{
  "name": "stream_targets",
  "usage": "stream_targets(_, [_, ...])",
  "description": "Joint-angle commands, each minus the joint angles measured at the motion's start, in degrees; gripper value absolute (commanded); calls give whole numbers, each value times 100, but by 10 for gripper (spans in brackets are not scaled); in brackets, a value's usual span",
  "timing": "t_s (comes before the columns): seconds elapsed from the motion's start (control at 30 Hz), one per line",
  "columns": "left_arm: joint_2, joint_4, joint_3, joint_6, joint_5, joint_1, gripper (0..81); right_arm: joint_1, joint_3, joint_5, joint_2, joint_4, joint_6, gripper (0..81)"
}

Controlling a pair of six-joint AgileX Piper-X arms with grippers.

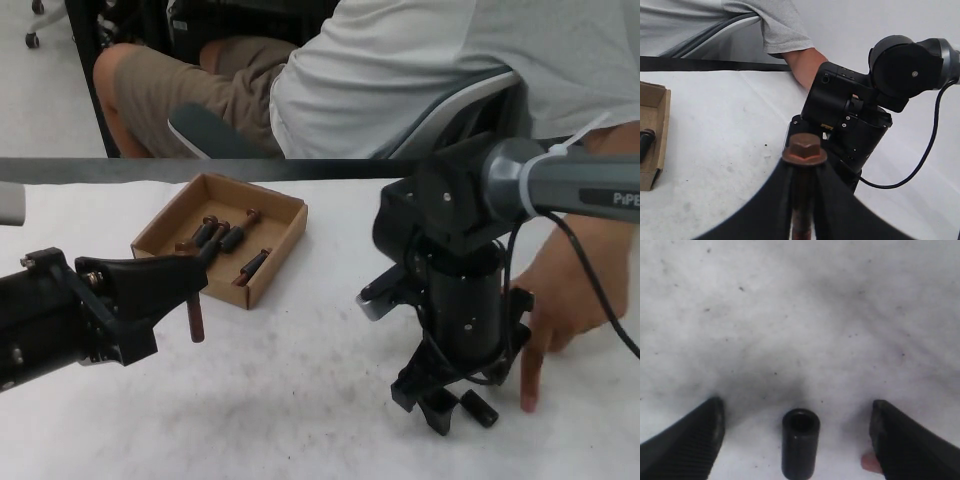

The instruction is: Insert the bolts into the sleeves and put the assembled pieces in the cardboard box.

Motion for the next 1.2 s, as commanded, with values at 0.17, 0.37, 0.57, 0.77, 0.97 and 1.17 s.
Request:
stream_targets(0.17, [-4, -147, -9, 3, 43, -24, 8, -78, 187, -211, 214, 76, -55, 744])
stream_targets(0.37, [-4, -147, -9, 3, 43, -24, 8, -78, 187, -211, 214, 80, -55, 744])
stream_targets(0.57, [-4, -147, -9, 3, 43, -24, 8, -23, 187, -369, 214, -52, -45, 744])
stream_targets(0.77, [-4, -147, -9, 3, 43, -24, 8, -1, 187, -379, 214, -404, -312, 744])
stream_targets(0.97, [-4, -147, -9, 3, 43, -24, 8, -1, 187, -379, 214, -827, -985, 744])
stream_targets(1.17, [-4, -240, -9, 23, 64, -24, 8, -15, 187, -740, 120, -736, -1281, 744])
